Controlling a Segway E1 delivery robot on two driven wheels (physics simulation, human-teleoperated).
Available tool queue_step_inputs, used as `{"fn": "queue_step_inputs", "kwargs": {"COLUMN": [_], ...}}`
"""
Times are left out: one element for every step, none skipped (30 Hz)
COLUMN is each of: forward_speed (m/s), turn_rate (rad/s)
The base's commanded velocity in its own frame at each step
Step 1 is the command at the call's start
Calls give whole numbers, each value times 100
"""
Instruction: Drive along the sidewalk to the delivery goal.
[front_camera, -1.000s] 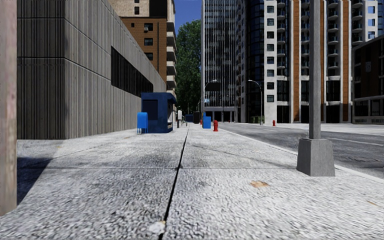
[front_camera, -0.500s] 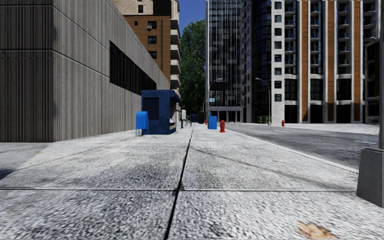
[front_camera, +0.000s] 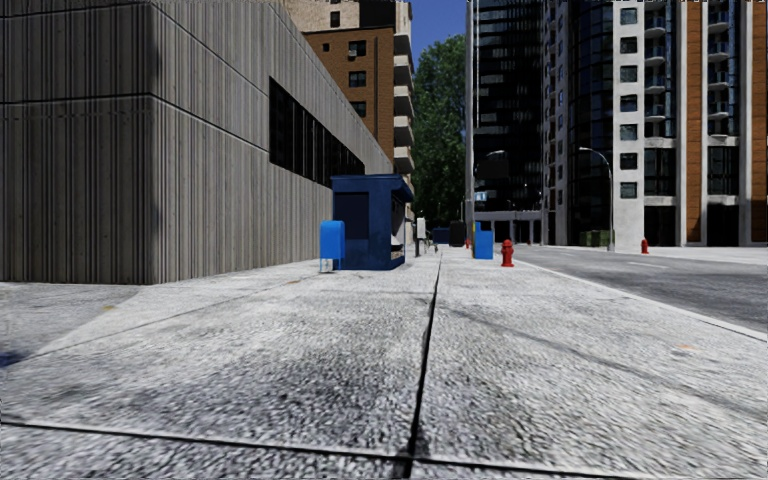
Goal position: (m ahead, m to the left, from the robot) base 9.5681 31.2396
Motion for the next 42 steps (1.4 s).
{"fn": "queue_step_inputs", "kwargs": {"forward_speed": [135,135,135,135,135,135,135,135,135,135,135,135,135,135,135,136,138,143,143,146,150,150,153,155,155,156,157,161,161,167,173,177,177,180,181,181,181,181,181,181,181,181], "turn_rate": [49,49,49,49,49,49,49,49,49,49,49,49,49,49,49,49,49,49,49,49,49,49,49,49,49,49,49,49,49,49,49,49,49,49,49,49,49,49,49,49,49,49]}}
